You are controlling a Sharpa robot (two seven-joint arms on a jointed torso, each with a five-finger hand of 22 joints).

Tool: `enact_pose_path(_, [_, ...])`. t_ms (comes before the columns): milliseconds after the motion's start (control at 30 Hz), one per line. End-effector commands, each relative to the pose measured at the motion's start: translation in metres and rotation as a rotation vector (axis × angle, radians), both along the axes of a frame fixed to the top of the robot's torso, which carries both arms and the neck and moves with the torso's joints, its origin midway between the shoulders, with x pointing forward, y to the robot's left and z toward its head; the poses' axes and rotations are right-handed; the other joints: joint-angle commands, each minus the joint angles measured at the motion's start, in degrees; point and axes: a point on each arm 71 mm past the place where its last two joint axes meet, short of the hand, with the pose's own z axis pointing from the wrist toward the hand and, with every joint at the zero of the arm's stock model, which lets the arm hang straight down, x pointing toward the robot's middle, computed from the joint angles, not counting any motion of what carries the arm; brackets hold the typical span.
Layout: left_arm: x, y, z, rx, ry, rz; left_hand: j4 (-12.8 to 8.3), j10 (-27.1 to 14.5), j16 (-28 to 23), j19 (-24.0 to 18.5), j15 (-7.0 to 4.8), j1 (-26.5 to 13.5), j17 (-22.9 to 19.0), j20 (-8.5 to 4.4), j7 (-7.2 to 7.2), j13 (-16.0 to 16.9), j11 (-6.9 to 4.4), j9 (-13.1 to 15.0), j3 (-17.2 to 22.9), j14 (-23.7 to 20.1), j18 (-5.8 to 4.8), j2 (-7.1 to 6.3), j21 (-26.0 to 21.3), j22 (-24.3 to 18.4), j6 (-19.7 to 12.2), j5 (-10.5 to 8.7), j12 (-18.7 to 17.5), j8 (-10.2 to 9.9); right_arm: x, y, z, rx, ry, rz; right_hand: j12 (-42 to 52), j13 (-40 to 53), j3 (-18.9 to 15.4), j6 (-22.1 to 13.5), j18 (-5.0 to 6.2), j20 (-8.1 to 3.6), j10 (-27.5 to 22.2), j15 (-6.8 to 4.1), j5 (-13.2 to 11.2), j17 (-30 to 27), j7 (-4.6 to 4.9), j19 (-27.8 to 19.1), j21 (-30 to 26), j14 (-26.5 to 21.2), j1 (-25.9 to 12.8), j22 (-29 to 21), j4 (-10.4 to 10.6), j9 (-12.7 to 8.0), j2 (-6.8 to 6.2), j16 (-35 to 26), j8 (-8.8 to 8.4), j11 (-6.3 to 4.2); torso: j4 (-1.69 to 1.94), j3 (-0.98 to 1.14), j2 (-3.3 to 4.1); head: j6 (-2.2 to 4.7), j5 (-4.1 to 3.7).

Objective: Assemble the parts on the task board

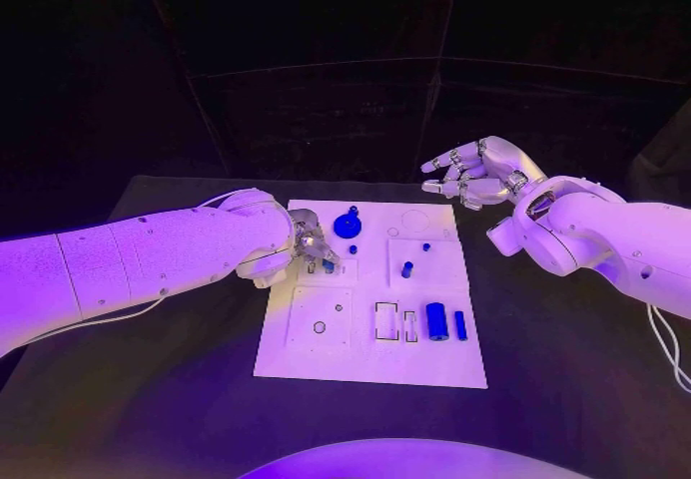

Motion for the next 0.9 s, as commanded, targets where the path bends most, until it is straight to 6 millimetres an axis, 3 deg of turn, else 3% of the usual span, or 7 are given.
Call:
enact_pose_path(33, [-0.0032, 0.0025, -0.0056, 0.055, 0.028, -0.025, -7.76, 0.15, 0.36, 0.79, -0.43, -0.3, 15.09, -0.36, -0.41, 0.02, -0.3, 0.09, 8.18, 6.04, -0.85, 0.46, 0.18, 0.06, -0.17, 0.17, 0.16, 0.48, 0.0, 0.0015, 0.0013, -0.001, -0.004, 0.011, -0.19, -0.06, -0.29, -0.14, 0.99, 0.06, -0.44, -0.08, 0.2, -0.05, 0.17, -0.44, -0.25, 0.06, -0.24, -0.05, -0.01, -0.07, 0.36, -0.39, -0.26, -0.06, 0.03, 0.0, 0.0, -0.11, 0.06])
enact_pose_path(267, [-0.0038, 0.0041, -0.0057, 0.061, 0.03, -0.028, -7.38, 0.23, 0.36, 0.87, -0.56, -0.82, 15.09, -0.49, -0.61, -0.3, -0.47, 0.39, 8.29, 6.04, -0.9, 0.28, 0.36, 0.36, -0.06, 0.1, 0.16, 1.14, 0.0002, 0.0019, 0.0012, -0.001, -0.004, 0.012, -0.4, -0.25, -0.35, -0.15, 1.01, 0.06, -0.55, -0.08, 0.24, -0.11, 0.18, -0.49, -0.35, 0.04, -0.29, -0.16, 0.01, -0.07, 0.35, -0.5, -0.27, -0.05, 0.0, 0.06, -0.04, -0.12, 0.2])
enact_pose_path(900, [-0.0041, 0.0058, -0.0059, 0.074, 0.03, -0.036, -6.6, 0.27, 0.36, 0.93, -0.81, -1.79, 15.09, -0.71, -1.04, -1.14, -0.78, 0.88, 7.73, 6.04, -0.94, -0.12, 0.45, 0.59, 0.21, -0.07, -0.03, 2.34, 0.0008, 0.0011, 0.0011, -0.002, -0.007, 0.011, -0.5, -0.36, -0.41, -0.15, 1.02, 0.07, -0.6, -0.07, 0.23, -0.12, 0.19, -0.52, -0.41, 0.04, -0.36, -0.22, 0.04, -0.06, 0.34, -0.55, -0.28, -0.04, -0.01, -0.02, 0.03, -0.4, 0.11])
